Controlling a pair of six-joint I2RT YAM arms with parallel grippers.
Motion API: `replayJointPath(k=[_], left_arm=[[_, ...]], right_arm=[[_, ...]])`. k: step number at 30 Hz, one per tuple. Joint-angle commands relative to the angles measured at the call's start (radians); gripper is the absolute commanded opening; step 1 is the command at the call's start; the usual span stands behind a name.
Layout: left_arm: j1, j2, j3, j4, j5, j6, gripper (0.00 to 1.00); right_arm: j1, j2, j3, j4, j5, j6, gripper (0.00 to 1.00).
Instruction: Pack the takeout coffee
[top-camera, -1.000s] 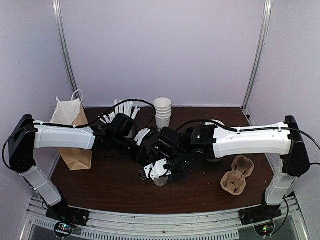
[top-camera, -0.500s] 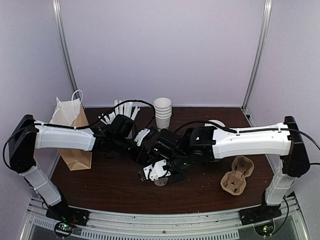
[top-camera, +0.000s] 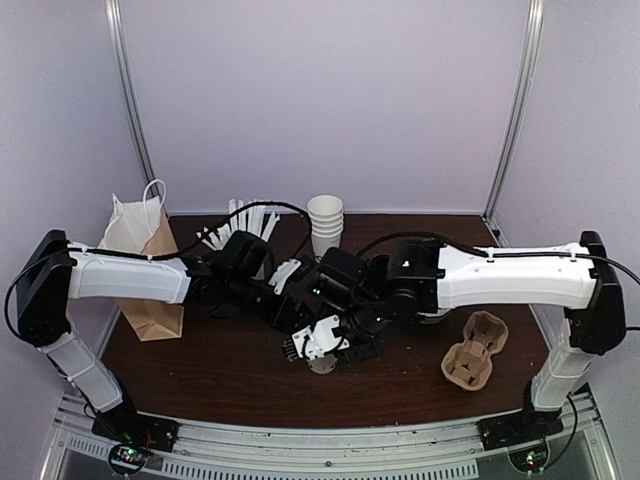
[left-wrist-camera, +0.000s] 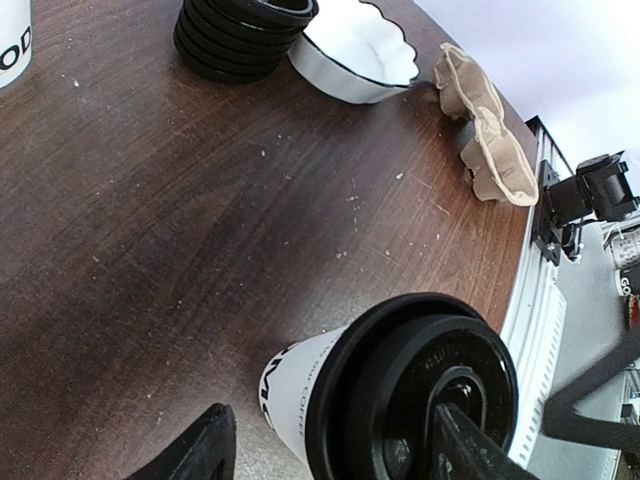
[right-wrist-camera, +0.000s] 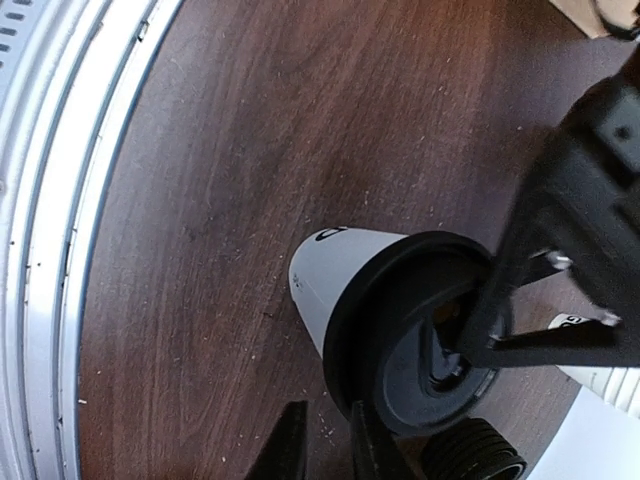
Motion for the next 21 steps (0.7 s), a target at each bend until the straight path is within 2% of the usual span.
replayJointPath(k=[1, 6, 11, 17, 21], left_arm=[[0.013, 0.026, -0.018, -0.149, -0.117, 0.047, 0.68], [0.007, -0.018, 0.010, -0.138, -0.122, 0.062, 0.70], [-0.009, -0.064, 0.102, -0.136, -0.145, 0.069, 0.76], [-0.022, -0.096, 0.162, -0.120, -0.143, 0.062, 0.79], [-0.029, -0.127, 0.160, -0.186, -0.194, -0.017, 0.78]], right_arm=[[-0.014, -0.071, 0.159, -0.093, -0.026, 0.017, 0.22], [-0.036, -0.071, 0.228, -0.117, -0.073, 0.042, 0.23], [-0.100, -0.119, 0.184, -0.106, -0.130, 0.072, 0.24], [-0.186, -0.194, 0.119, -0.115, -0.178, 0.071, 0.27], [-0.232, -0.226, 0.044, -0.076, -0.203, 0.105, 0.28]])
